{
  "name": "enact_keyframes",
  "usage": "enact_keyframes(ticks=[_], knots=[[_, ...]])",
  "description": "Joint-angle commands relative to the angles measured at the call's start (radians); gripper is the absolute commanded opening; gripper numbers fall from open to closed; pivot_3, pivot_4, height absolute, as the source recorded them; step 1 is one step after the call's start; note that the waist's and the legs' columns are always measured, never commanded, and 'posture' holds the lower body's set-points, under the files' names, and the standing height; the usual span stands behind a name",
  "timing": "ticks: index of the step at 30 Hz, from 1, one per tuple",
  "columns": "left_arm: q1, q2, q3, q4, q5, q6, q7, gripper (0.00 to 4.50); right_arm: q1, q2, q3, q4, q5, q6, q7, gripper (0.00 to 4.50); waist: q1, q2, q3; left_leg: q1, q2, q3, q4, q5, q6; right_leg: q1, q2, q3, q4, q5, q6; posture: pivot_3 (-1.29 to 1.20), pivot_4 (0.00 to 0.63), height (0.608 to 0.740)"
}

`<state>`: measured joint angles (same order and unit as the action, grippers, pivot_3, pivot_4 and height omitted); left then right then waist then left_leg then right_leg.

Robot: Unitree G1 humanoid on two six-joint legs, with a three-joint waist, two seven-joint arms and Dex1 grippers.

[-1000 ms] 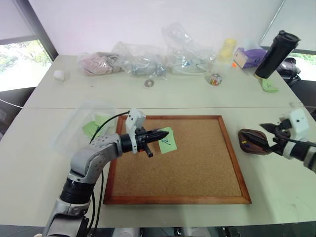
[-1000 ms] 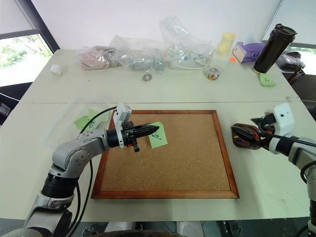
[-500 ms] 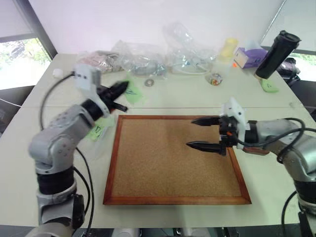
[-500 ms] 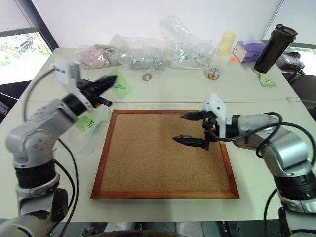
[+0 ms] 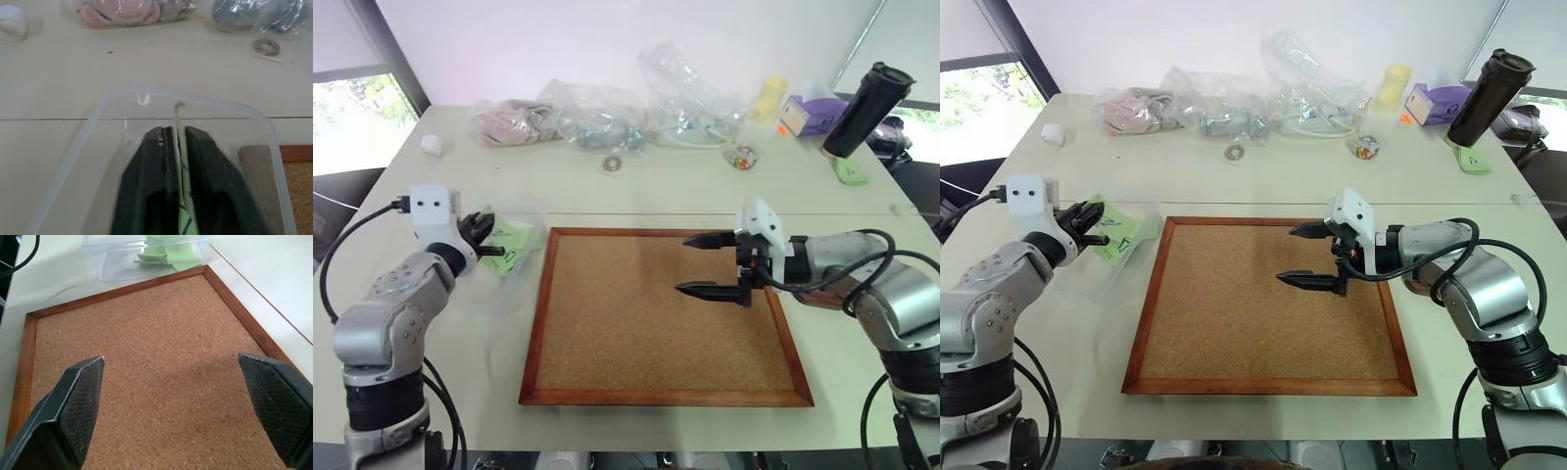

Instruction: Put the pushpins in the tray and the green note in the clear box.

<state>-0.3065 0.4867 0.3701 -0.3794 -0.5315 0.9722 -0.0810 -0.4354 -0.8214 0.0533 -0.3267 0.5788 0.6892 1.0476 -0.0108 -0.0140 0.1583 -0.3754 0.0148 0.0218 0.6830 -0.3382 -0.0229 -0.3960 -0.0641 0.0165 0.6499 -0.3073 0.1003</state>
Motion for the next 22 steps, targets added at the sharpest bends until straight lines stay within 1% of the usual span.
enact_keyframes(ticks=[1,3,5,6,9,11,16,18,20,22], knots=[[0.0,0.002,0.026,-0.022,-0.003,-0.025,-0.018,2.39,0.005,-0.001,-0.022,-0.009,-0.005,-0.017,-0.002,4.5,0.0,0.0,0.0,0.0,0.0,0.0,0.0,0.0,0.0,0.0,0.0,0.0,0.0,0.0,0.0,0.0,0.15,0.74],[-0.006,0.005,0.026,-0.025,-0.006,-0.031,-0.027,3.28,0.012,-0.003,-0.029,-0.008,-0.007,-0.018,-0.002,4.5,-0.001,0.0,0.0,0.0,0.0,0.0,0.0,0.0,0.0,0.0,0.0,0.0,0.0,0.0,0.0,0.0,0.15,0.74],[-0.017,0.004,0.028,-0.034,-0.022,-0.029,-0.042,4.31,0.02,-0.007,-0.035,-0.007,-0.009,-0.02,-0.003,4.5,-0.001,0.0,0.0,0.0,0.0,0.0,0.0,0.0,0.0,0.0,0.0,0.0,0.0,0.0,0.0,0.0,0.15,0.74],[-0.021,0.003,0.028,-0.045,-0.036,-0.026,-0.053,4.42,0.026,-0.009,-0.039,-0.006,-0.01,-0.021,-0.003,4.5,-0.001,0.0,0.0,0.0,0.0,0.0,0.0,0.0,0.0,0.0,0.0,0.0,0.0,0.0,0.0,0.0,0.15,0.74],[-0.023,0.009,0.023,-0.084,-0.075,-0.003,-0.081,4.42,0.042,-0.019,-0.053,-0.007,-0.014,-0.026,-0.001,4.5,-0.001,0.0,0.0,0.0,0.0,0.0,0.0,0.0,0.0,0.0,0.0,0.0,0.0,0.0,0.0,0.0,0.15,0.74],[-0.028,0.037,0.022,-0.116,-0.129,0.025,-0.13,4.42,0.054,-0.03,-0.068,-0.009,-0.009,-0.019,-0.001,4.5,-0.001,0.0,0.0,0.0,0.0,0.0,0.0,0.0,0.0,0.0,0.0,0.0,0.0,0.0,0.0,0.0,0.15,0.74],[-0.036,0.165,0.018,-0.19,-0.316,0.131,-0.301,4.42,0.102,-0.072,-0.107,-0.024,-0.004,-0.016,0.01,4.5,-0.002,0.001,0.0,0.0,0.0,0.0,0.0,0.0,-0.001,0.0,-0.001,0.0,0.0,0.0,0.0,0.0,0.15,0.74],[-0.005,0.256,0.023,-0.235,-0.418,0.169,-0.425,4.42,0.133,-0.1,-0.143,-0.037,0.004,-0.011,0.014,4.5,-0.003,0.0,0.0,0.0,0.0,0.0,0.0,0.0,-0.001,0.0,-0.001,0.0,0.0,0.0,0.0,0.0,0.15,0.74],[0.028,0.314,0.026,-0.26,-0.492,0.187,-0.506,4.42,0.157,-0.118,-0.171,-0.049,0.011,-0.008,0.016,4.5,-0.004,0.001,0.001,0.0,0.0,0.0,-0.001,0.0,-0.001,0.0,-0.001,0.0,0.0,0.0,0.0,0.0,0.15,0.74],[0.066,0.348,0.008,-0.27,-0.495,0.167,-0.544,4.42,0.176,-0.129,-0.19,-0.062,0.016,-0.004,0.01,4.5,-0.005,0.002,0.001,0.001,0.0,0.0,-0.001,0.0,-0.001,0.0,-0.001,0.0,0.0,0.0,-0.001,0.0,0.15,0.74]])
